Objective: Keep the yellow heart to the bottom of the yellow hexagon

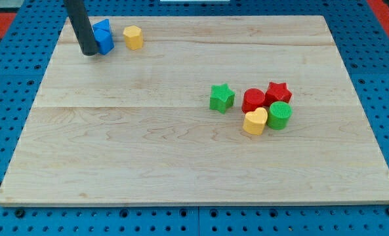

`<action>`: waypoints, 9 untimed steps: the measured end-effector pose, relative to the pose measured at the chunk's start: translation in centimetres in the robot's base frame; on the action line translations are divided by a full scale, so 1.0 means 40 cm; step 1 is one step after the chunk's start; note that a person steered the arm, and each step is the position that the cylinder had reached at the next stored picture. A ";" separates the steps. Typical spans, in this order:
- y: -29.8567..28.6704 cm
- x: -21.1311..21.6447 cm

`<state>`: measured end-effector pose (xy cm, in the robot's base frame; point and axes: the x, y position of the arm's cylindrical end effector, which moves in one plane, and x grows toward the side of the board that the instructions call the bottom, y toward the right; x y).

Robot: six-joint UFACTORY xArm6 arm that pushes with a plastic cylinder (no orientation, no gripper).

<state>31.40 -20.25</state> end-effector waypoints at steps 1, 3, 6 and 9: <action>0.088 0.201; 0.457 0.565; 0.916 0.457; 0.601 0.362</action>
<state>45.89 3.79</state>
